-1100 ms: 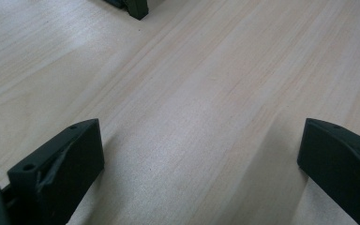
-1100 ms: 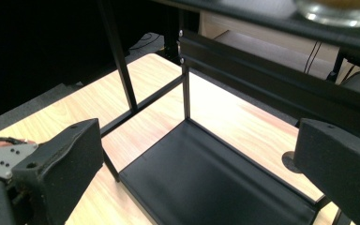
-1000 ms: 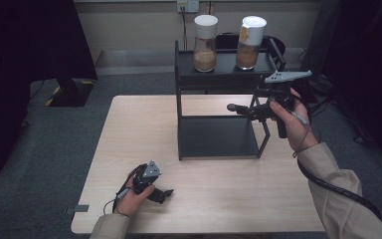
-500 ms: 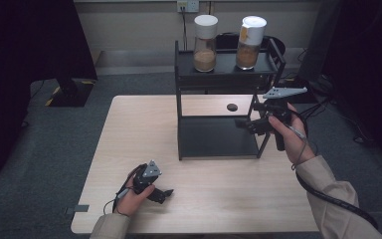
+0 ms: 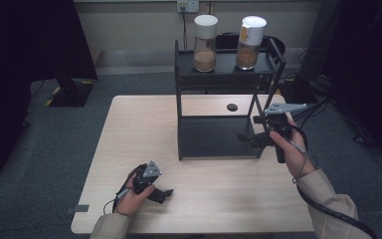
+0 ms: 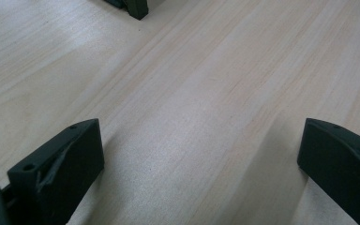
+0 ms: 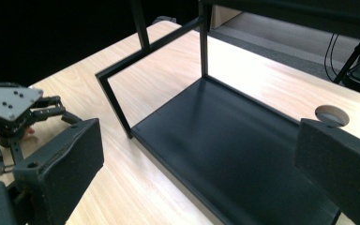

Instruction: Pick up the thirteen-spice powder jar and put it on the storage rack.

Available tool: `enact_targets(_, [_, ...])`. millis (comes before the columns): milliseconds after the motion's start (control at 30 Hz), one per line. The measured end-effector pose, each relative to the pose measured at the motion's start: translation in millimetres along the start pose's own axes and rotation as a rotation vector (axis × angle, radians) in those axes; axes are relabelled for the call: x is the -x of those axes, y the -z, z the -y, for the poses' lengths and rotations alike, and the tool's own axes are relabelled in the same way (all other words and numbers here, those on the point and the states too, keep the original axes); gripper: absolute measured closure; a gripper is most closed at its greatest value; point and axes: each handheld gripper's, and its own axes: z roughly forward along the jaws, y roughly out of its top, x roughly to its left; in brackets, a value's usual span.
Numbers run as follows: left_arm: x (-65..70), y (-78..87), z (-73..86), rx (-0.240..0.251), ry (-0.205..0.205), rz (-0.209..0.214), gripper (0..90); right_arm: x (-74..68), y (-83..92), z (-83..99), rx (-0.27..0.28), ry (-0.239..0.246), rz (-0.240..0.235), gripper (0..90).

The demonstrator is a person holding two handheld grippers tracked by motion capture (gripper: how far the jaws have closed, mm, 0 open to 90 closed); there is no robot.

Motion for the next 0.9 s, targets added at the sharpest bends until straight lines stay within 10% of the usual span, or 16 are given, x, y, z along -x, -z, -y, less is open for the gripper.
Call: enact_targets(900, [-0.1,0.0,0.0,0.0,0.0,0.0,0.0,-2.1,-19.2,62.9,-0.06,-0.008,-0.034,1.3])
